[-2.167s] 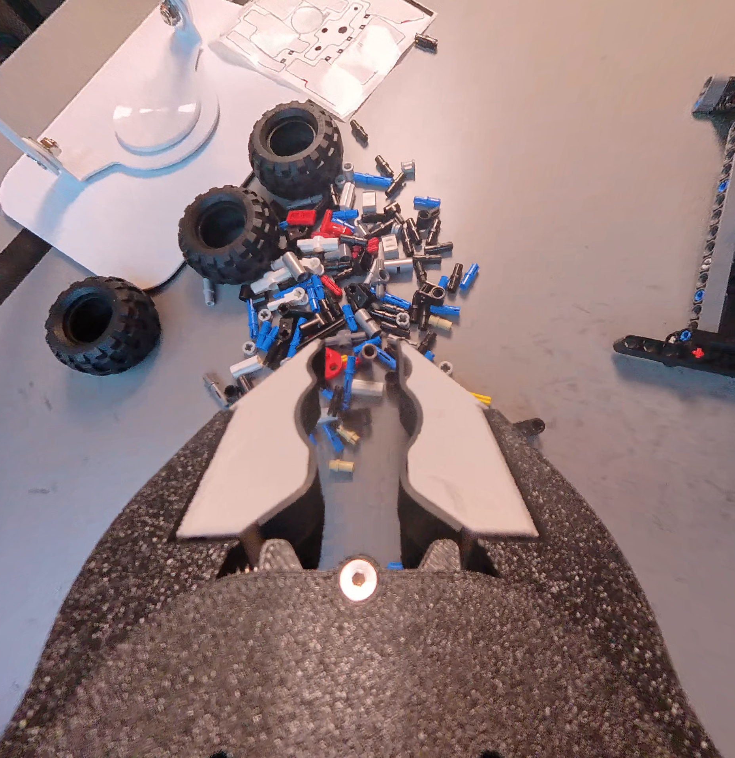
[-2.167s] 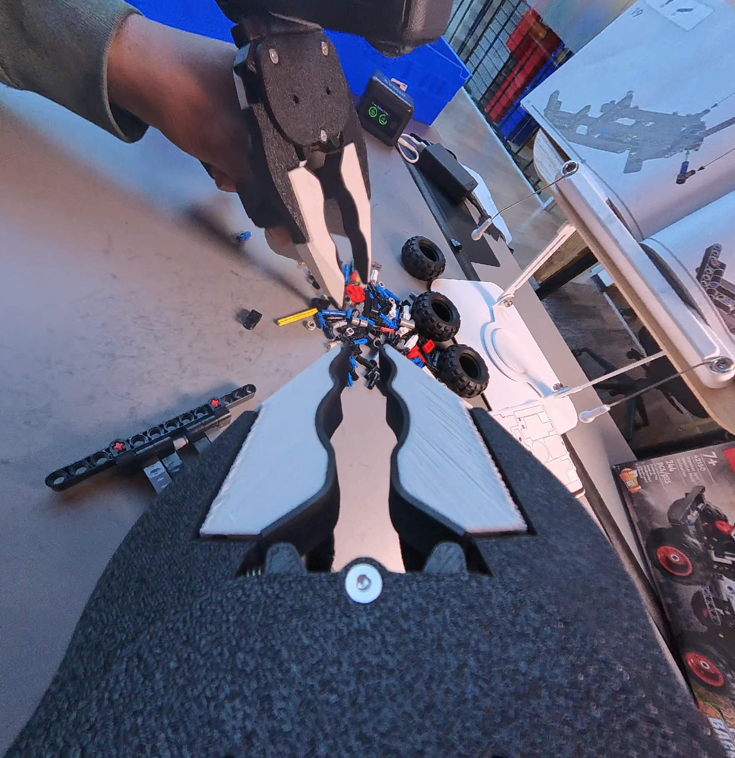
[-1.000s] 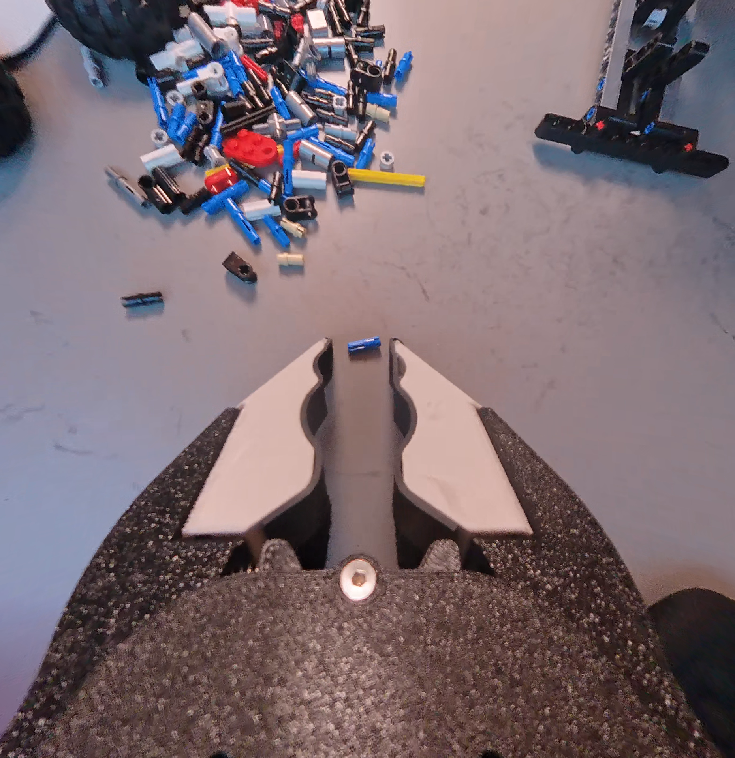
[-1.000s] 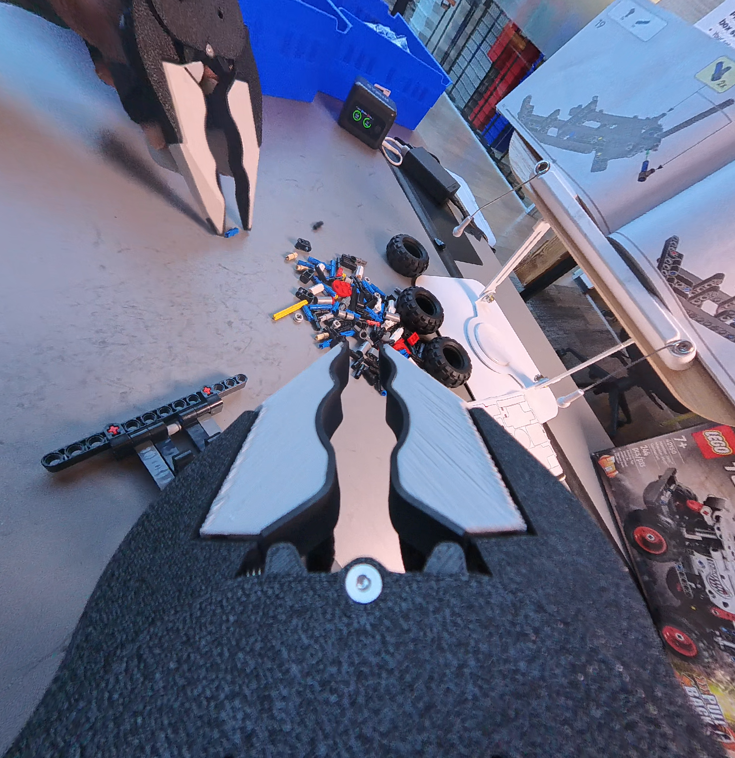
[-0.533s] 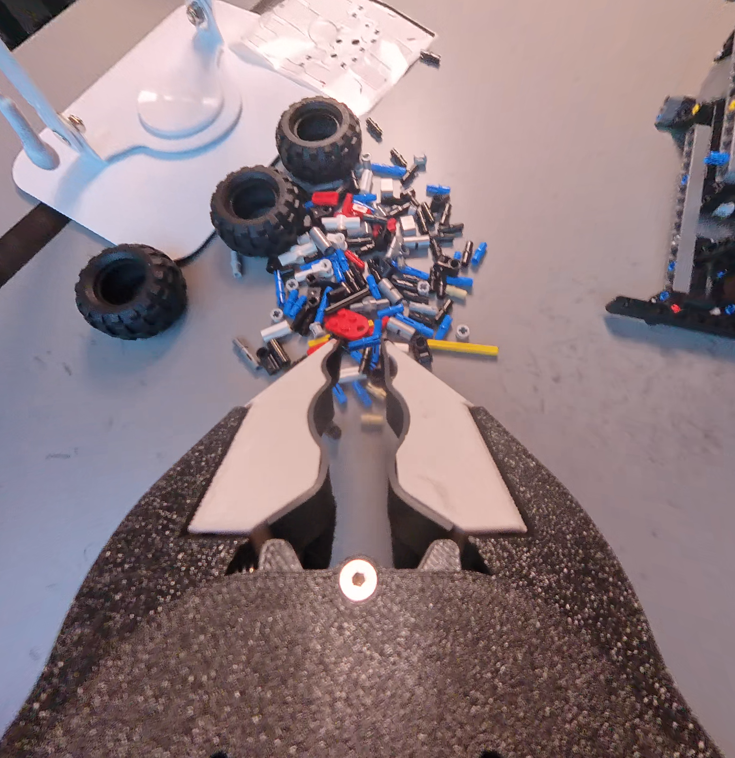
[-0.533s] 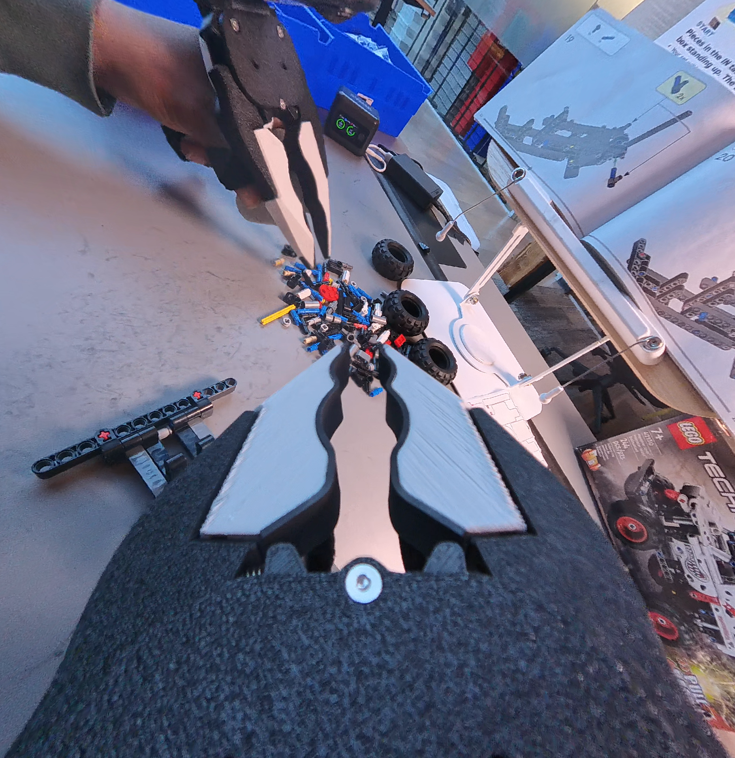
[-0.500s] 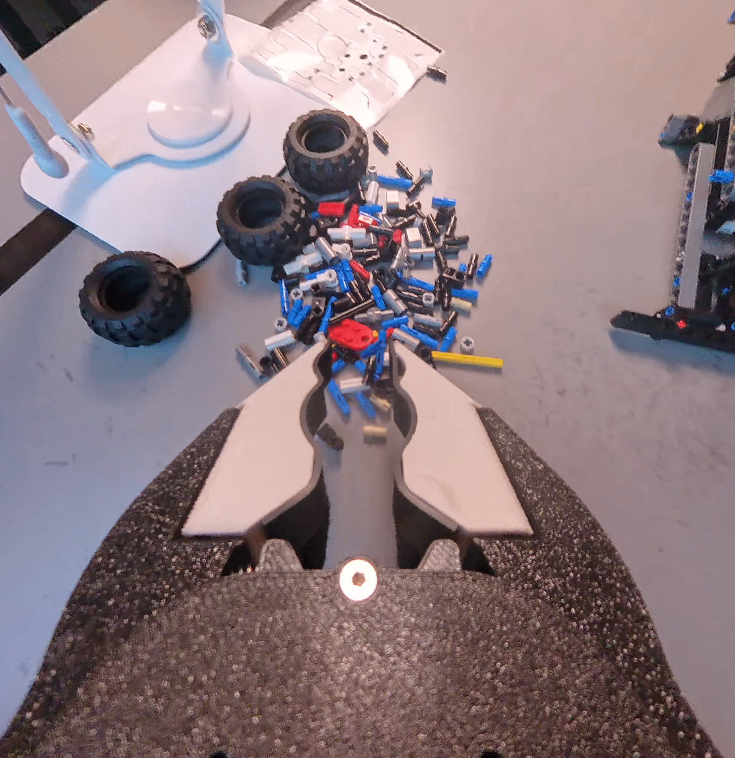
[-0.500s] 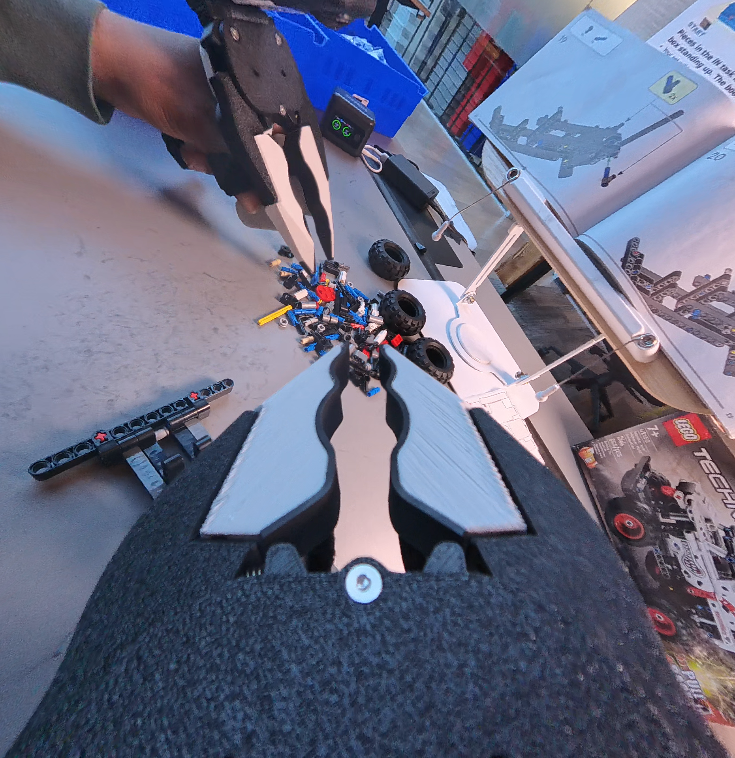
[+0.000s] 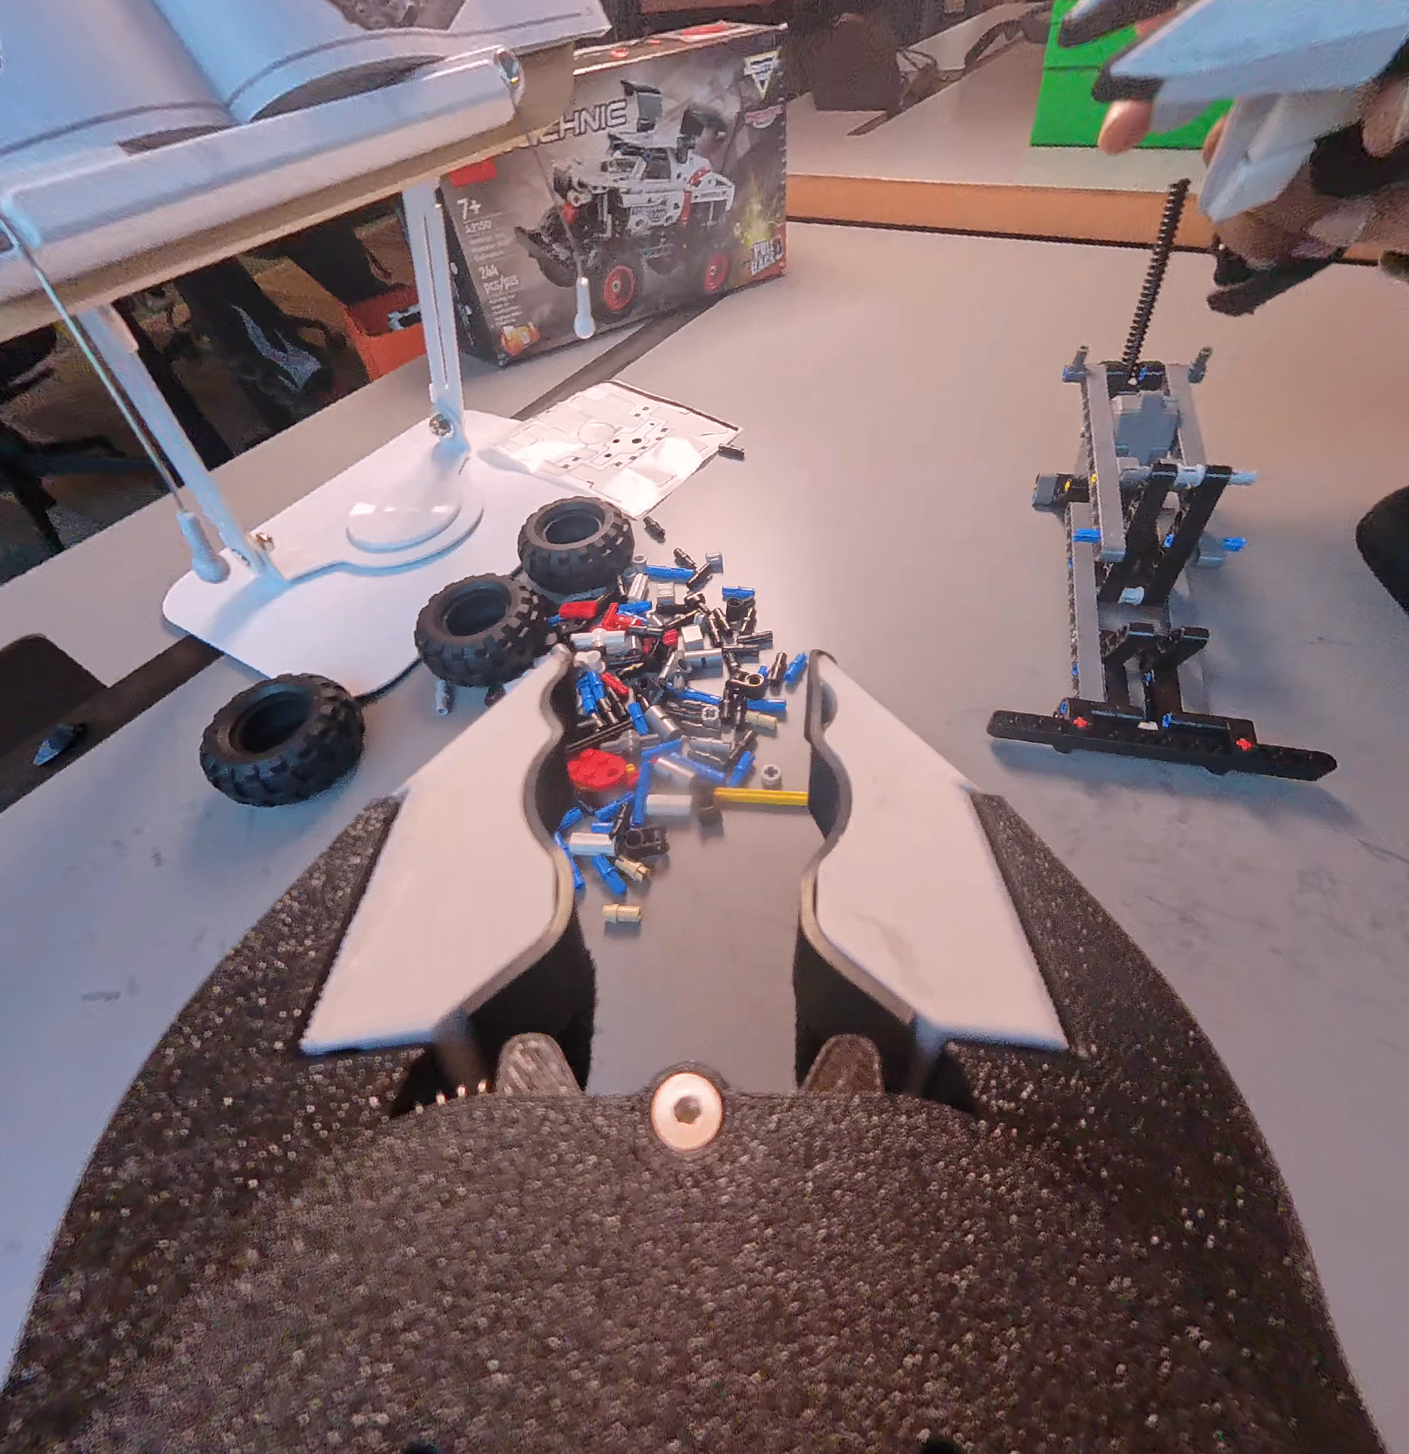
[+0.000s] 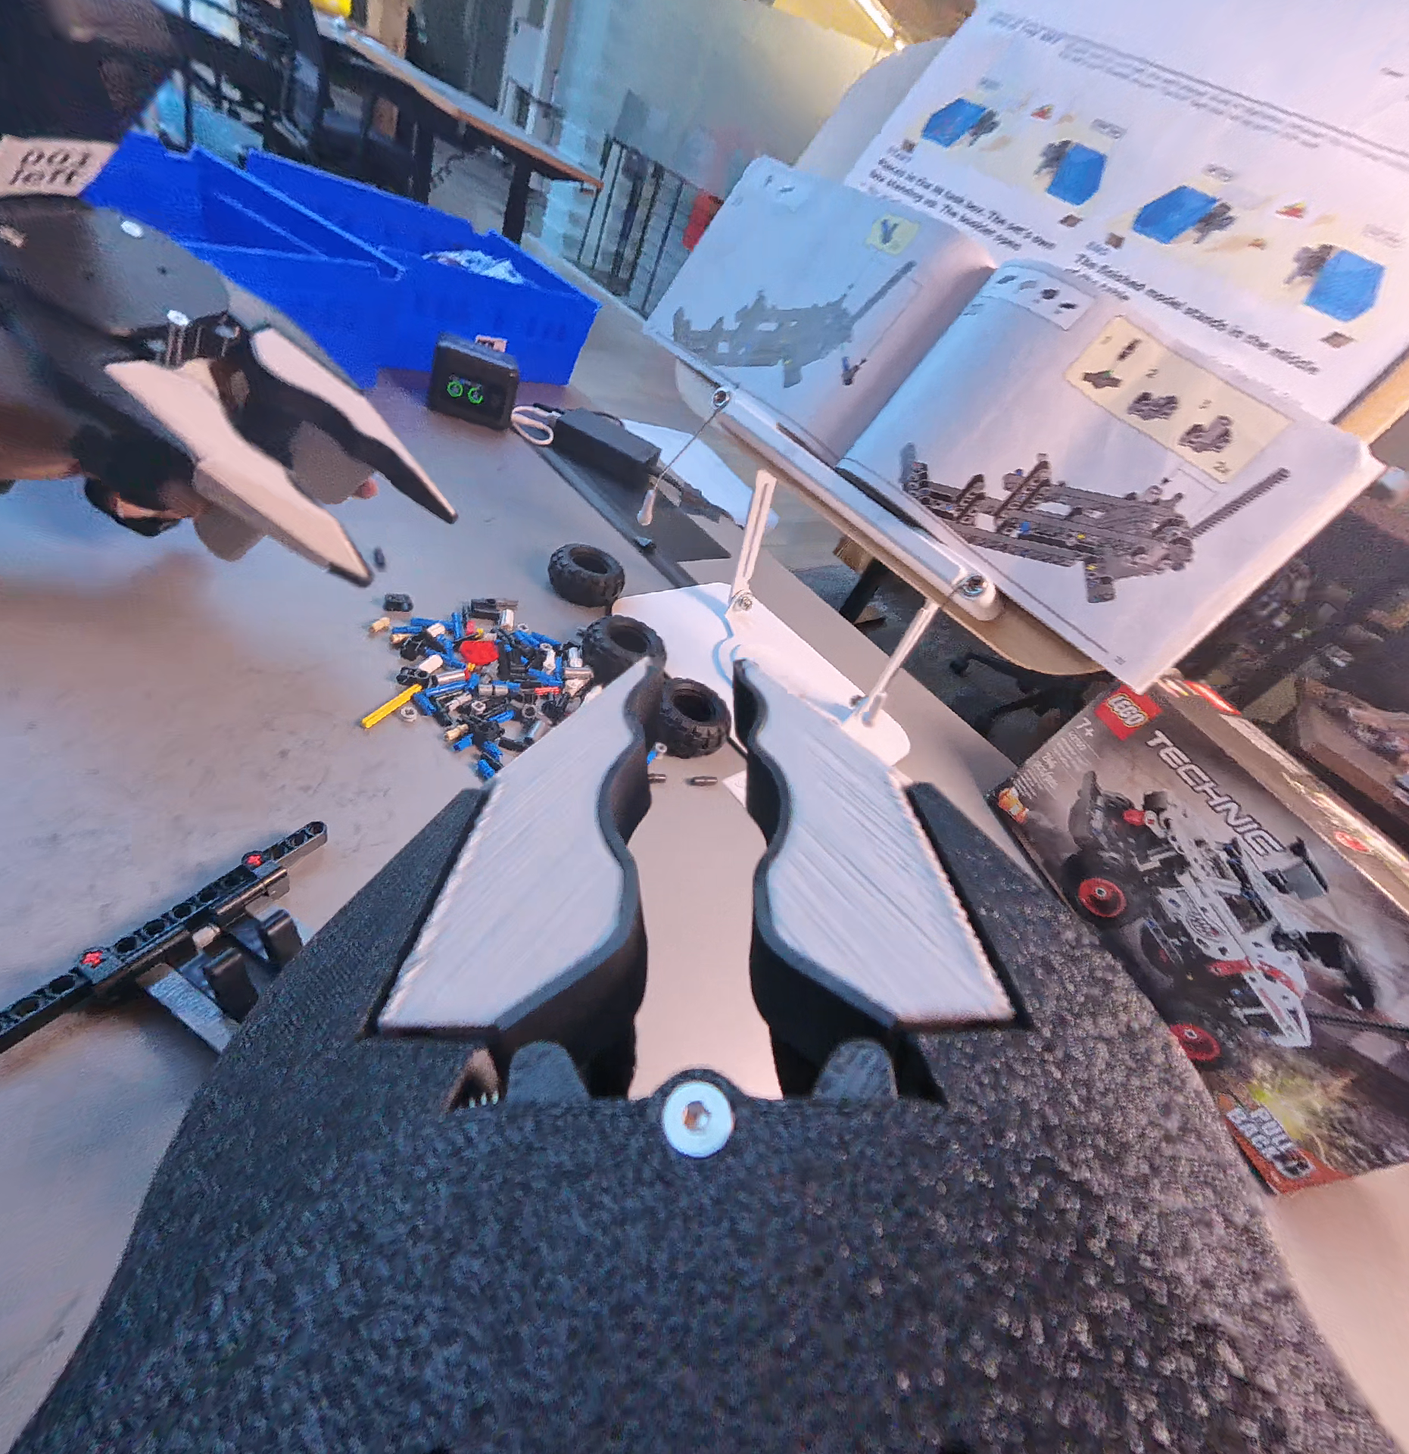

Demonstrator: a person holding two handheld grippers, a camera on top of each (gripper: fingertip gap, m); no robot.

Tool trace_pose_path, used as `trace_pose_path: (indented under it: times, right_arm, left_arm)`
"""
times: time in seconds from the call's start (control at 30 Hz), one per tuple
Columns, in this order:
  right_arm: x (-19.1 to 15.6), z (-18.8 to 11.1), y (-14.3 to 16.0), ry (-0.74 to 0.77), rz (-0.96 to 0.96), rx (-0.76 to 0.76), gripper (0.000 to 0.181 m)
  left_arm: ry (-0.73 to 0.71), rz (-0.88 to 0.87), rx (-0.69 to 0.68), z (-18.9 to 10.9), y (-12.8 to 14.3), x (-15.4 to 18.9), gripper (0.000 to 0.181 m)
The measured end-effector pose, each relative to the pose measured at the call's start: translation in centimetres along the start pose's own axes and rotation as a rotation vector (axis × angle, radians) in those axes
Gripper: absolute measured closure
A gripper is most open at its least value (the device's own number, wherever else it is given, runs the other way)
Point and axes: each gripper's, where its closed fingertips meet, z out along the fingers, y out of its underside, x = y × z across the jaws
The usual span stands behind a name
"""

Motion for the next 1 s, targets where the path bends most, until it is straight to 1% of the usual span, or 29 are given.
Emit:
trace_pose_path:
  times: [0.07,0.17,0.23,0.3,0.37,0.43,0.53,0.6,0.67,0.77,0.87,1.0]
  right_arm:
    - [0.5,-1.1,-0.1,-0.014,0.031,0.012,0.161]
    - [-0.6,-2.8,1.3,-0.104,0.021,-0.072,0.151]
    - [-1.9,-4.3,2.3,-0.168,-0.002,-0.126,0.149]
    - [-3.9,-5.7,3.4,-0.265,0.009,-0.188,0.148]
    - [-5.3,-6.7,4.7,-0.298,-0.015,-0.253,0.148]
    - [-6.5,-7.0,5.8,-0.303,-0.041,-0.309,0.148]
    - [-8.3,-6.2,6.9,-0.294,-0.062,-0.354,0.149]
    - [-8.6,-5.1,7.9,-0.263,-0.070,-0.404,0.158]
    - [-9.4,-4.1,8.1,-0.279,-0.061,-0.420,0.173]
    - [-9.9,-3.3,7.7,-0.292,-0.077,-0.426,0.176]
    - [-11.2,-2.4,6.9,-0.315,-0.095,-0.389,0.177]
    - [-12.5,-0.7,6.0,-0.252,-0.087,-0.343,0.177]
  left_arm:
    - [-0.003,0.035,0.013,0.0,-0.2,0.7,0.116]
    - [0.017,0.052,0.032,-0.1,-0.9,1.8,0.110]
    - [0.046,0.040,0.027,-0.2,-1.1,2.6,0.110]
    - [0.071,0.038,0.026,-0.3,-1.2,3.3,0.110]
    - [0.093,0.039,0.025,-0.3,-1.3,4.0,0.110]
    - [0.113,0.043,0.018,-0.3,-1.2,4.5,0.111]
    - [0.128,0.052,0.000,-0.1,-0.9,5.0,0.114]
    - [0.127,0.060,-0.018,0.1,-0.5,5.1,0.114]
    - [0.129,0.066,-0.027,0.1,-0.3,5.2,0.114]
    - [0.128,0.069,-0.026,-0.1,-0.3,5.4,0.116]
    - [0.139,0.063,-0.029,-0.3,-0.1,5.7,0.117]
    - [0.165,0.054,-0.041,-0.2,0.3,6.4,0.117]
